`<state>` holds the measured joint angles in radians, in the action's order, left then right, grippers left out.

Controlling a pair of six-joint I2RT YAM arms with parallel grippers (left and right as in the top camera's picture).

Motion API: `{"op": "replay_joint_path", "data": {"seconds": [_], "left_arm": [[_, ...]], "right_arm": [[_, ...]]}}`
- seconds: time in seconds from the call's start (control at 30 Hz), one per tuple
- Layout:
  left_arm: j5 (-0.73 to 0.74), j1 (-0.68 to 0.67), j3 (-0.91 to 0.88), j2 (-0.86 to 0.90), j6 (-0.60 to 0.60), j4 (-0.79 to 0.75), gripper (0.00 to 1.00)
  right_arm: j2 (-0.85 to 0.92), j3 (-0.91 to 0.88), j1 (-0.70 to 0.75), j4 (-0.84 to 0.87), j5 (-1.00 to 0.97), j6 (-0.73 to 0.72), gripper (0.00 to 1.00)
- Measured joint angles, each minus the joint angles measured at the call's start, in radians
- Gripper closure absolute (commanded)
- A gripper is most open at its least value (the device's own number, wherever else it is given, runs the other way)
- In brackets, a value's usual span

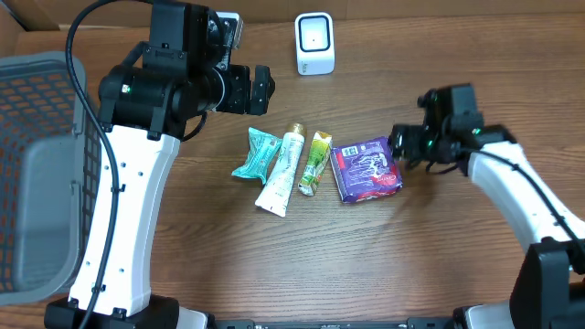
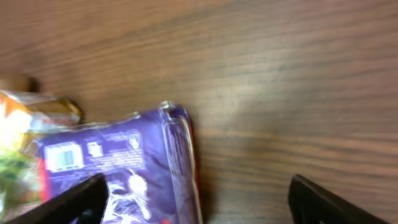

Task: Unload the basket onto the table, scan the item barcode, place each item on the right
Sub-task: 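Raise the left gripper and move the right gripper toward the purple pack, then grasp the purple snack pack with the right gripper and lift it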

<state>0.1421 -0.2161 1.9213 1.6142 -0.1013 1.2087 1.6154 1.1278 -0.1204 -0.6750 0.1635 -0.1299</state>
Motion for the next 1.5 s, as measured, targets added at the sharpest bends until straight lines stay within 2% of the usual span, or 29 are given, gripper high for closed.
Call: {"op": "replay_joint_path", "data": {"seconds": [0.13,0.3,0.5,0.7,0.93,1.33,1.4,1.5], "left_arm": [[0.0,0.0,0.0,0.0,0.0,0.0,0.01],[0.0,0.0,0.0,0.0,0.0,0.0,0.0],[0.0,0.0,0.0,0.0,0.0,0.0,0.0],[0.0,0.0,0.0,0.0,0.0,0.0,0.0],[0.0,0.0,0.0,0.0,0.0,0.0,0.01],[0.0,0.0,0.0,0.0,0.0,0.0,0.0],[0.0,0.0,0.0,0.0,0.0,0.0,0.01],[0.0,0.0,0.0,0.0,0.0,-0.001,0.01]], "right_arm": [[0.0,0.089,0.04,-0.077,0.1,0.036,0.0],[0.01,0.096,0.118,-0.171,0.289,0.099,0.0],[0.128,0.096,0.195,-0.246,0.465,0.225,0.0],[0.293,0.096,0.2,-0.246,0.531,0.31,0.03],[0.391,0.094,0.2,-0.239,0.614,0.393,0.09],[0.402,-0.061,0.199,-0.055,0.833,0.433,0.27],[0.402,-0.089,0.199,-0.023,0.859,0.425,0.34],[0.402,-0.13,0.199,0.052,0.882,0.387,0.5]]}}
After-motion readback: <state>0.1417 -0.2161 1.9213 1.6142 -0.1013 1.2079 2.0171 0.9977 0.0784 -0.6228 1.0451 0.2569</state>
